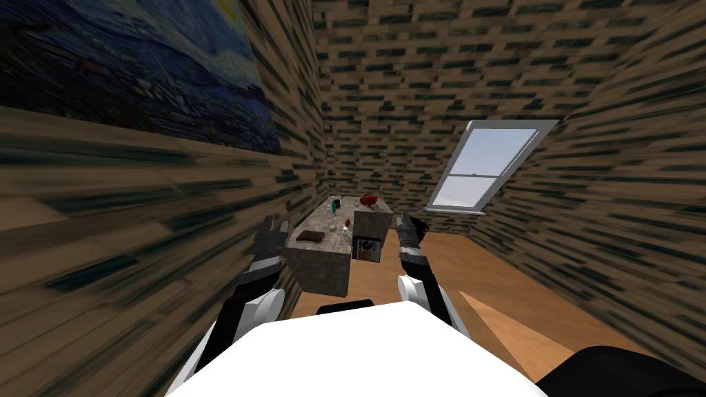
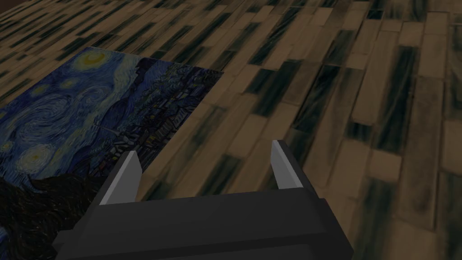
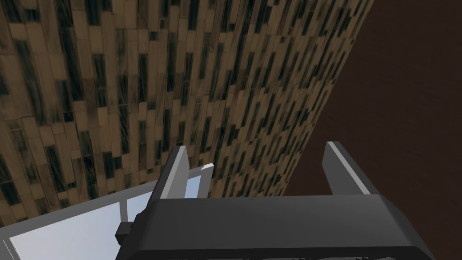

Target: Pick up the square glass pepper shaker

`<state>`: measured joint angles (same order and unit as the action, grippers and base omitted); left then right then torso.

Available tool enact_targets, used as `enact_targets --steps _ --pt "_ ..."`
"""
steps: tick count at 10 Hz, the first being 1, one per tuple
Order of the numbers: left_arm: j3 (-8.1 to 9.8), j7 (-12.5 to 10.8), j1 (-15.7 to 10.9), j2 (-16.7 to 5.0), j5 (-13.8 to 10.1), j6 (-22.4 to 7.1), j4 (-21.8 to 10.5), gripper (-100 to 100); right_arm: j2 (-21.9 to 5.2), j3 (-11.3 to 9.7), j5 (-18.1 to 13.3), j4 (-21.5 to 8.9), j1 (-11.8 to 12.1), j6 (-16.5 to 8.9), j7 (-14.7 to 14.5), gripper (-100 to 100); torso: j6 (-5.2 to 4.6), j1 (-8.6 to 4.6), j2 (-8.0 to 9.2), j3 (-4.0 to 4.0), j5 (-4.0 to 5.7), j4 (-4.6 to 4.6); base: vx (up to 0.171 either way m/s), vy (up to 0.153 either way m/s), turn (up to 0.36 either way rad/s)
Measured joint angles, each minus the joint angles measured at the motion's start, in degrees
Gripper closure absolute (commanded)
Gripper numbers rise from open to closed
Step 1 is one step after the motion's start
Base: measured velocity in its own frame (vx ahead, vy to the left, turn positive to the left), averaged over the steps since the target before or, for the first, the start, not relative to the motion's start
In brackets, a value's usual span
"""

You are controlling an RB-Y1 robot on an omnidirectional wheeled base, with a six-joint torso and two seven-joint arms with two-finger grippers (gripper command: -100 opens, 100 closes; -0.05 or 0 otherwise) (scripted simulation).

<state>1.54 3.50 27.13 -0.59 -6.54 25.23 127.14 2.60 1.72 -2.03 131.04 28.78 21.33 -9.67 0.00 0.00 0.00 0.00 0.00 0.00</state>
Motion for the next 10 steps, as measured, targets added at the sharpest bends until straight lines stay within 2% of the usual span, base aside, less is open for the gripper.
enact_targets --steps 4,6,8,10 --pt "1.10 1.6 -0.1 -4.7 -0.6 -1.5 -1.2 -100 0.0 0.0 0.0 0.0 0.0 0.0 0.0 0 -0.02 -0.26 0.16 -0.09 0.06 -0.03 -0.041 -0.074 -0.176" --pt "2.54 2.8 0.4 -7.3 -1.0 -3.1 -2.5 -100 0.0 0.0 0.0 0.0 0.0 0.0 0.0 0 -0.02 -0.41 0.19 -0.11 0.10 -0.04 -0.033 -0.112 -0.212" --pt "4.06 3.6 0.2 -9.2 -1.2 -5.4 -3.8 -100 0.0 0.0 0.0 0.0 0.0 0.0 0.0 0 -0.02 -0.39 0.13 -0.08 0.09 -0.03 -0.027 -0.111 -0.193" --pt "5.12 4.7 1.3 -10.8 -1.1 -7.0 -5.4 -100 0.0 0.0 0.0 0.0 0.0 0.0 0.0 0 -0.03 -0.43 0.14 -0.08 0.10 -0.03 -0.017 -0.121 -0.276"
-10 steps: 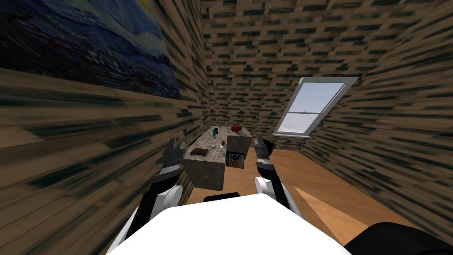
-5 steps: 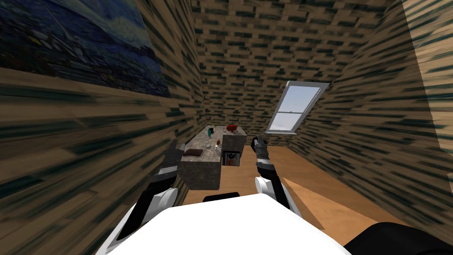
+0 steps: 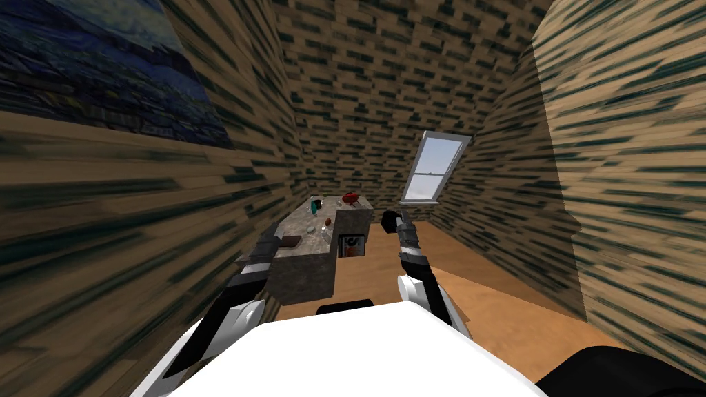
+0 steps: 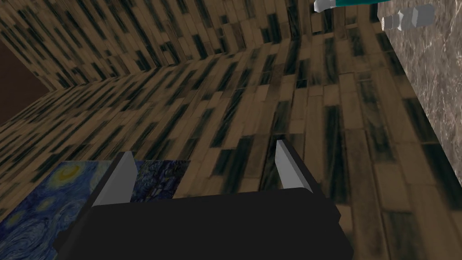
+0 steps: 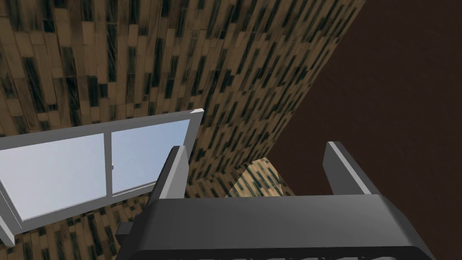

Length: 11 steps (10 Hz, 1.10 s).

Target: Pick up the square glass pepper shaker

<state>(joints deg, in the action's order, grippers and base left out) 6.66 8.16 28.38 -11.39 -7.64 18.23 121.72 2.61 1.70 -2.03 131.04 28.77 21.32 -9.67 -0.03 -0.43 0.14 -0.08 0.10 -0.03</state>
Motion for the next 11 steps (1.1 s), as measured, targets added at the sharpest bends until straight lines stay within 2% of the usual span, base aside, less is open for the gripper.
enact_targets --steps 3,5,7,9,11 --pt "1.79 1.4 0.3 -2.1 0.3 -3.0 -2.6 -100 0.0 0.0 0.0 0.0 0.0 0.0 0.0 0 0.05 0.10 0.01 -0.01 -0.01 -0.01 -0.018 -0.105 -0.159" --pt "3.40 1.8 0.4 -4.0 0.5 -5.5 -4.4 -100 0.0 0.0 0.0 0.0 0.0 0.0 0.0 0 0.01 0.06 -0.05 0.03 -0.01 0.01 0.014 -0.123 -0.306" --pt "5.17 2.6 0.3 -6.3 0.9 -8.1 -7.7 -100 0.0 0.0 0.0 0.0 0.0 0.0 0.0 0 0.03 -0.03 -0.08 0.05 0.02 0.02 0.010 -0.116 -0.162" --pt "6.18 2.9 1.5 -7.4 1.2 -10.3 -8.3 -100 0.0 0.0 0.0 0.0 0.0 0.0 0.0 0 0.03 0.09 -0.08 0.04 -0.01 0.01 0.017 -0.110 -0.222" --pt "7.78 3.4 1.8 -9.5 2.0 -13.4 -11.1 -100 0.0 0.0 0.0 0.0 0.0 0.0 0.0 0 0.03 0.00 -0.10 0.05 0.01 0.02 0.029 -0.126 -0.266"
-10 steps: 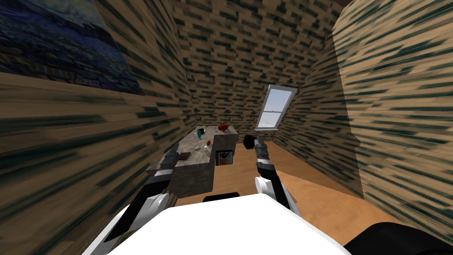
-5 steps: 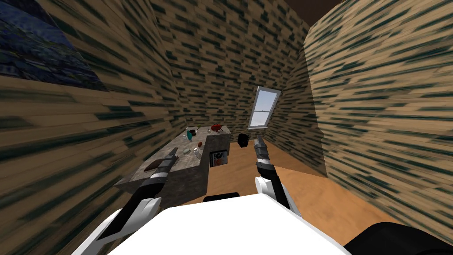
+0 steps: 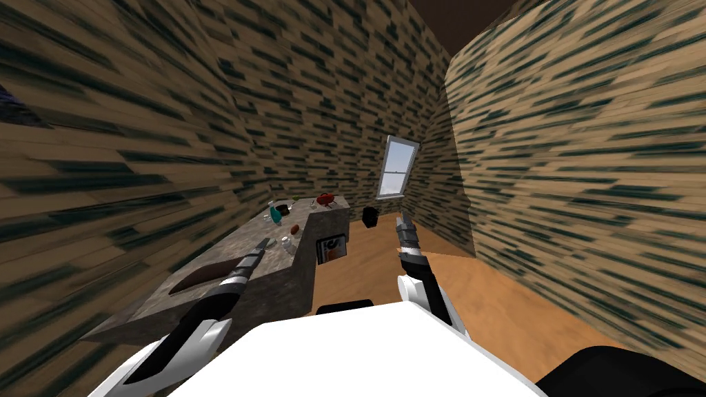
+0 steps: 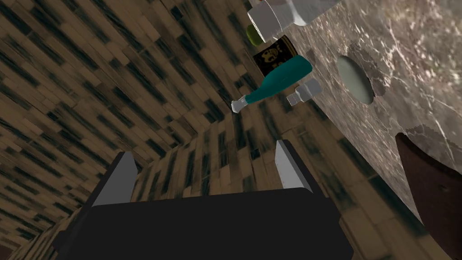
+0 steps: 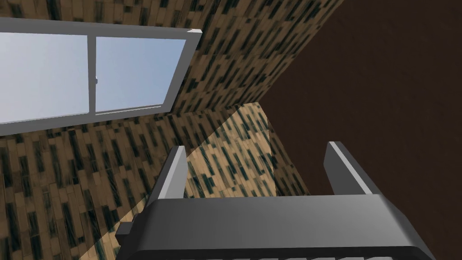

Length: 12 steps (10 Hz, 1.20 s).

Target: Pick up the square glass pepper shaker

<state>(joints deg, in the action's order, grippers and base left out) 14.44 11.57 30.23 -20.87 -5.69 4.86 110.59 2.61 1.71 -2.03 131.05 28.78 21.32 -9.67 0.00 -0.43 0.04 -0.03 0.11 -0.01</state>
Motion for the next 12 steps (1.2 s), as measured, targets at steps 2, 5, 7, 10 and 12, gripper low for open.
enact_targets --steps 2,5,7,10,12 --pt "1.57 0.5 1.2 -2.0 1.0 -2.9 -2.7 -100 0.0 0.0 0.0 0.0 0.0 0.0 0.0 0 -0.01 0.00 -0.01 0.00 0.00 0.00 0.044 -0.130 -0.287" --pt "3.59 0.8 2.4 -4.8 2.1 -7.7 -5.5 -100 0.0 0.0 0.0 0.0 0.0 0.0 0.0 0 0.05 0.15 0.00 0.01 -0.02 0.00 0.046 -0.087 -0.160" --pt "4.73 0.8 3.0 -6.8 2.8 -9.6 -8.3 -100 0.0 0.0 0.0 0.0 0.0 0.0 0.0 0 0.03 0.20 0.02 -0.01 -0.04 0.00 0.047 -0.081 -0.235" --pt "6.50 0.9 4.4 -9.4 4.6 -13.6 -11.8 -100 0.0 0.0 0.0 0.0 0.0 0.0 0.0 0 0.04 0.19 0.03 -0.01 -0.03 0.00 0.044 -0.074 -0.177" --pt "7.51 0.8 5.3 -10.8 5.7 -16.4 -13.3 -100 0.0 0.0 0.0 0.0 0.0 0.0 0.0 0 0.05 0.21 0.03 -0.02 -0.03 -0.01 0.051 -0.056 -0.145"
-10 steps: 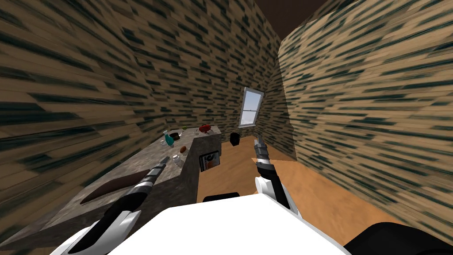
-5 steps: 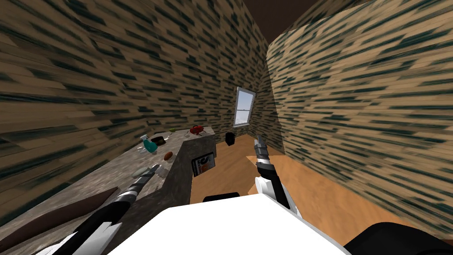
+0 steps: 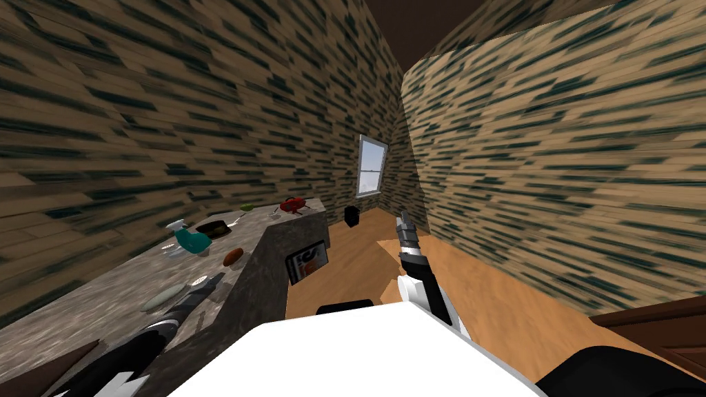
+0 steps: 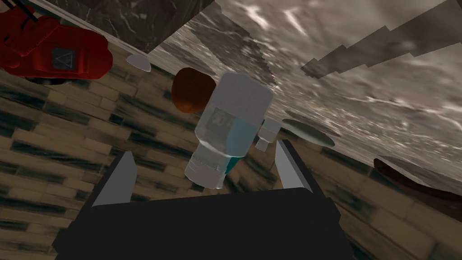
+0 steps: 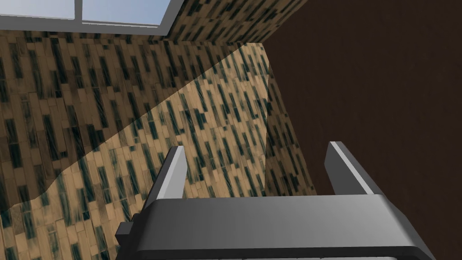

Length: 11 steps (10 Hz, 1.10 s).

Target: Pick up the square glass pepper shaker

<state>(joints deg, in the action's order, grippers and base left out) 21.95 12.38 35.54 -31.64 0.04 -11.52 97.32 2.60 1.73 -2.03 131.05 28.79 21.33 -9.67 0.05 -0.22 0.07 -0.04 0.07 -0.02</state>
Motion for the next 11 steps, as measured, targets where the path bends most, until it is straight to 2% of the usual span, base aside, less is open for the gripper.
enact_targets --steps 2,4,5,6,7,9,10,11 --pt "0.88 -0.5 1.1 -2.4 0.3 -1.8 -1.9 -100 0.0 0.0 0.0 0.0 0.0 0.0 0.0 0 0.00 0.10 0.04 -0.02 -0.02 -0.01 0.032 -0.034 -0.109" --pt "1.29 -0.7 0.8 -4.1 1.2 -3.1 -5.0 -100 0.0 0.0 0.0 0.0 0.0 0.0 0.0 0 0.00 0.14 0.07 -0.04 -0.03 -0.01 0.035 -0.027 -0.124" --pt "1.57 -0.8 1.1 -4.5 1.9 -4.2 -5.1 -100 0.0 0.0 0.0 0.0 0.0 0.0 0.0 0 0.01 0.15 0.06 -0.03 -0.03 -0.01 0.017 -0.007 -0.017" --pt "1.60 -0.8 1.2 -4.5 2.0 -4.6 -5.0 0 0.0 0.0 0.0 0.0 0.0 0.0 0.0 0 0.03 0.19 0.12 -0.06 -0.05 -0.02 0.000 0.000 0.000" --pt "1.60 -0.8 1.2 -4.5 2.0 -4.5 -5.0 -100 0.0 0.0 0.0 0.0 0.0 0.0 0.0 0 0.03 0.22 0.17 -0.09 -0.05 -0.03 0.028 0.034 -0.053" --pt "1.48 -0.7 -0.1 -4.2 2.5 -4.2 -6.9 -100 0.0 0.0 0.0 0.0 0.0 0.0 0.0 0 0.01 0.47 0.02 -0.01 -0.11 -0.01 0.039 0.050 -0.047" --pt "1.47 -0.6 -0.2 -4.2 2.6 -4.2 -7.0 100 0.0 0.0 0.0 0.0 0.0 0.0 0.0 0 0.03 0.38 0.09 -0.04 -0.10 -0.01 0.002 0.007 0.020" --pt "1.51 -0.6 -0.1 -4.2 2.6 -4.3 -7.1 100 0.0 0.0 0.0 0.0 0.0 0.0 0.0 0 -0.07 0.25 0.13 -0.08 -0.06 -0.06 0.000 0.000 0.000"
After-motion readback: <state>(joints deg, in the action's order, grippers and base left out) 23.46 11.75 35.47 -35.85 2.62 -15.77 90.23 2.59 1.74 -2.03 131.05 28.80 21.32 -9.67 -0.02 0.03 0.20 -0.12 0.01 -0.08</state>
